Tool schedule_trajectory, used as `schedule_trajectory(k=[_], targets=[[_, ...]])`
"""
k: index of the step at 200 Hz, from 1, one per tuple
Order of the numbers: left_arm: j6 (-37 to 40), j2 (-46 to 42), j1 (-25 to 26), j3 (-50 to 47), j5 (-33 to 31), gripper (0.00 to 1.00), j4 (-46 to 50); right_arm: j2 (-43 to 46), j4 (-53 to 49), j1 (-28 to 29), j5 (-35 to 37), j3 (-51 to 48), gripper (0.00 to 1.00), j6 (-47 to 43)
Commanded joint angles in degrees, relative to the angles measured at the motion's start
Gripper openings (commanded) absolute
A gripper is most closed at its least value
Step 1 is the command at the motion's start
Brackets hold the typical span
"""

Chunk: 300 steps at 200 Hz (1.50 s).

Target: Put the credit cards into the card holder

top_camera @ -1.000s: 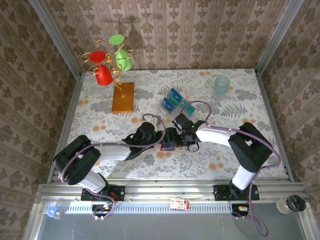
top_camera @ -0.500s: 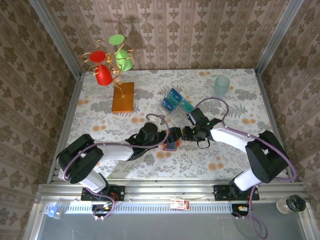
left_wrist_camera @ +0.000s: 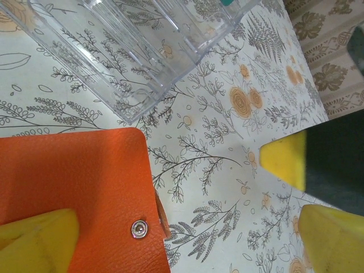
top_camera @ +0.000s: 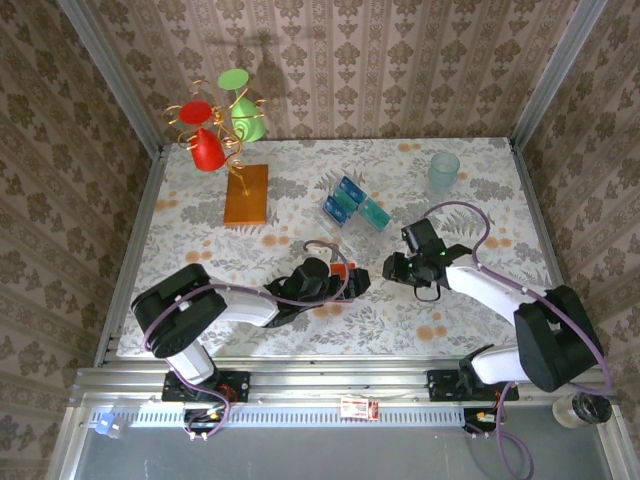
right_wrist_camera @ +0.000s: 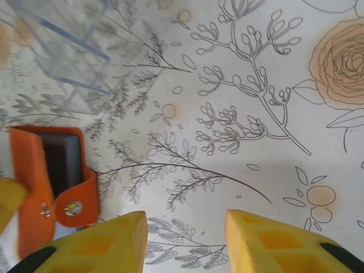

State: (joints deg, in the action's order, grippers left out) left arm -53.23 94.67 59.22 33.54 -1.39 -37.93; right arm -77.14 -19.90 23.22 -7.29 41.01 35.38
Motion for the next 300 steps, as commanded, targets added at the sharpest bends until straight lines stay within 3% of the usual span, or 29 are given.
schedule_trajectory(k=[1,30,65,125,161,213,252,300], targets=[[-2.23,1.10,2.05,-0.14,-3.55,1.00,3.87,1.74,-1.90,-0.31,-2.73,-0.50,0.41,0.45],[-2.23,-1.31,3.96,-0.24,-8.61,1.00,6.34,2.07,-1.71,-0.30,-6.16,0.40,0.41,-0.60],[-1.00,-4.62,3.90,1.20,-9.38,1.00,8.38,2.43,0.34,-0.26,-11.58,0.74,0.39,0.16],[0.61,-9.31,1.16,2.43,-6.54,1.00,10.36,4.11,3.68,3.63,-12.14,0.68,0.22,4.75],[1.79,-17.45,-2.76,0.51,-7.32,1.00,13.49,2.59,3.52,10.44,-8.14,4.85,0.20,6.67],[4.10,-29.36,-12.23,0.96,-6.91,1.00,31.68,-6.77,3.29,18.37,-5.99,14.72,0.18,6.83],[8.34,-28.29,-17.65,3.31,-3.38,1.00,42.40,-10.79,3.27,20.26,-3.83,15.65,0.17,6.44],[16.03,-22.87,-17.94,7.07,-2.20,1.00,47.48,-12.41,5.96,20.24,-2.72,10.60,0.15,7.23]])
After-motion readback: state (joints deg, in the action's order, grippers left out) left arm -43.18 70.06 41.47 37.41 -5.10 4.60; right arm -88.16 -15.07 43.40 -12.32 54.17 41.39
